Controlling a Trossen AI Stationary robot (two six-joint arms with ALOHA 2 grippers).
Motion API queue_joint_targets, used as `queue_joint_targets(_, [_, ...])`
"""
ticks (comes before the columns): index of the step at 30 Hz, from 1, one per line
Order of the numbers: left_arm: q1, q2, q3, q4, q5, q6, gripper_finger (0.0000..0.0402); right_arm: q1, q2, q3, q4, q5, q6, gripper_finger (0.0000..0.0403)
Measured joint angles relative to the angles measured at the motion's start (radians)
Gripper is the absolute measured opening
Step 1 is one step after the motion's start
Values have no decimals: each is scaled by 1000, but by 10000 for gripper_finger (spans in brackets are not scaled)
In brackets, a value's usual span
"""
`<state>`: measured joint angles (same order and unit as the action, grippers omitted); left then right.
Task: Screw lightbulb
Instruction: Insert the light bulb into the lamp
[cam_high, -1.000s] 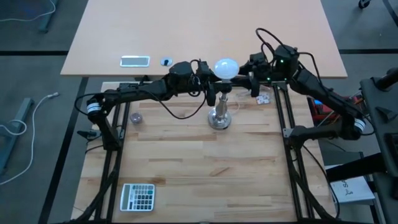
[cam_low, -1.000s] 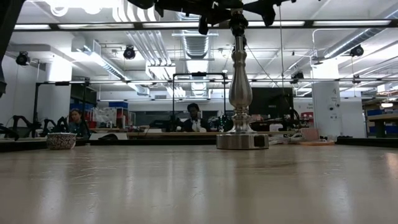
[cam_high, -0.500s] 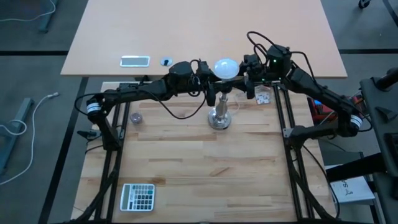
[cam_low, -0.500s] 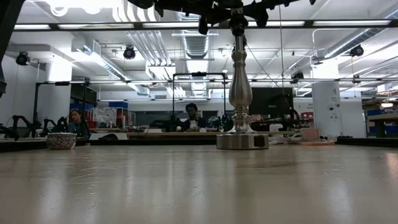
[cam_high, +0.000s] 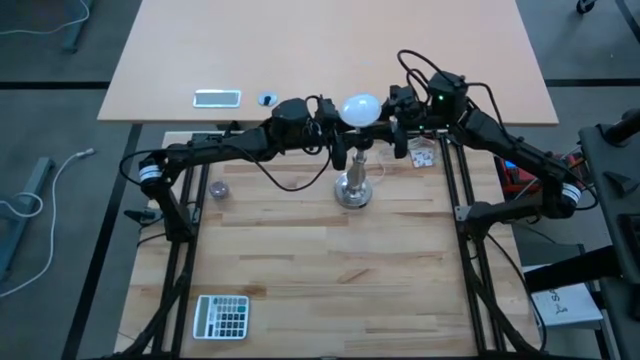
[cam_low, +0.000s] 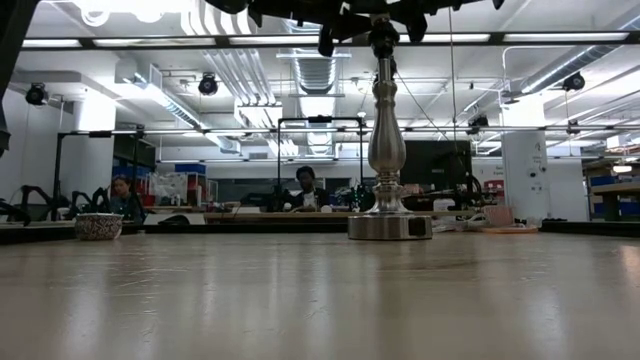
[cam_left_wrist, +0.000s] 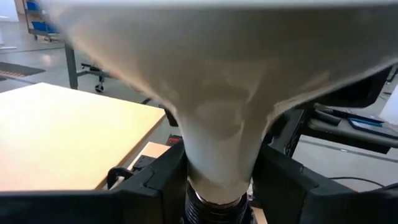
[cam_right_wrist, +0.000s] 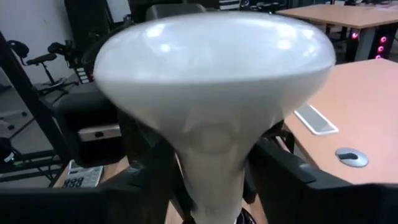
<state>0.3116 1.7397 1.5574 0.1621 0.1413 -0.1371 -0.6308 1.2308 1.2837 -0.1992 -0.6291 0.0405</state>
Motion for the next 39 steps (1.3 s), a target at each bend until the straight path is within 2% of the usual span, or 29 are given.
queue_joint_targets(1, [0,0,0,-1,0,-5,160,0,0,0,-5,1,-3,152])
queue_joint_targets(8, [-1,0,0,2,0,-7,170,0,1,0,-8,2,-7,146])
queue_joint_targets(16, [-1,-8,28,-7,2,11,148,0,-25,-1,0,1,-7,130])
queue_joint_targets(22, [0,-8,89,-117,-2,62,143,0,-47,1,-53,27,-19,121])
queue_joint_targets(27, [0,-12,146,-284,-3,103,139,0,-46,-1,-95,27,-15,89])
queue_joint_targets(32, [2,-11,152,-240,-2,120,137,0,-72,-2,-91,30,-18,54])
queue_joint_targets(39, [6,-11,150,-232,-2,109,138,0,-110,-2,-91,92,-27,16])
